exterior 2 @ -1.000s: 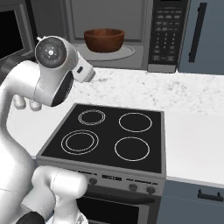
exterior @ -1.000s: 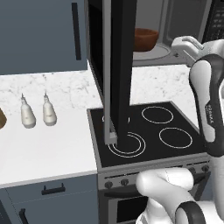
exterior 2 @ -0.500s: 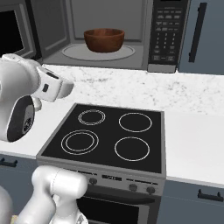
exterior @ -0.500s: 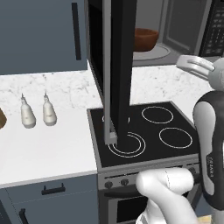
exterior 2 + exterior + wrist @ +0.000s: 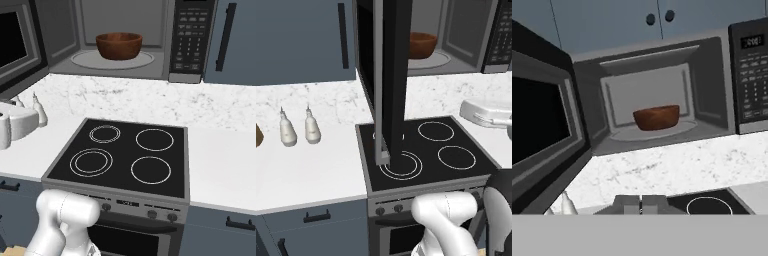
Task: Open the microwave, place the bowl with waffle inside the microwave, then close the microwave door and turn it on.
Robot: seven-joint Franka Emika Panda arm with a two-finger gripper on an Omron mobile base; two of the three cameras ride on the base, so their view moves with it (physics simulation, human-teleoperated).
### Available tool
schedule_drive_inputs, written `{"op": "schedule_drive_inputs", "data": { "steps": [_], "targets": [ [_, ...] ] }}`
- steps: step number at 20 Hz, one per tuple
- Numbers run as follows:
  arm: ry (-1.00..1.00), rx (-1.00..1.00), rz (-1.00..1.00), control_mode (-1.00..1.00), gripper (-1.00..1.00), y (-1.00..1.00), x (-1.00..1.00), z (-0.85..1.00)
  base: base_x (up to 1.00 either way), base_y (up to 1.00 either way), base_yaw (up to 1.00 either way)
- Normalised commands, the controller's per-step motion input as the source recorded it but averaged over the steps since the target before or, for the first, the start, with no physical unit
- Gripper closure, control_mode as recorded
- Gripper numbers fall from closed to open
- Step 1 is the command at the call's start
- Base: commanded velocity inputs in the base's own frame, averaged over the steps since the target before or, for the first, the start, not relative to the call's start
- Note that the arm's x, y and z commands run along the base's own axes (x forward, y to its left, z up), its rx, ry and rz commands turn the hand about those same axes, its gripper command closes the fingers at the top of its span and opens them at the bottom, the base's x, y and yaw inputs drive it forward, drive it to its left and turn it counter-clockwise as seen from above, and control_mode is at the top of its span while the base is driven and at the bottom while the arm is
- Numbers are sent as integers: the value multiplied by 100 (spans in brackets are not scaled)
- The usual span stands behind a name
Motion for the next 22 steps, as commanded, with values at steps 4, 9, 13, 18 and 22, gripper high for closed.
{"op": "schedule_drive_inputs", "data": {
  "steps": [4, 9, 13, 18, 22],
  "targets": [
    [-7, -31, 0, -100, 100, 80, -100, 0, 0, 0, 0],
    [-15, -34, 0, -100, 100, 100, -96, 0, 0, 0, 0],
    [-10, -33, -6, -100, 100, 100, -53, 0, 0, 0, 0],
    [0, -37, -24, -100, 100, 100, 12, -5, 0, 0, 0],
    [0, -38, -34, -100, 100, 100, 44, -8, 0, 0, 0]
  ]
}}
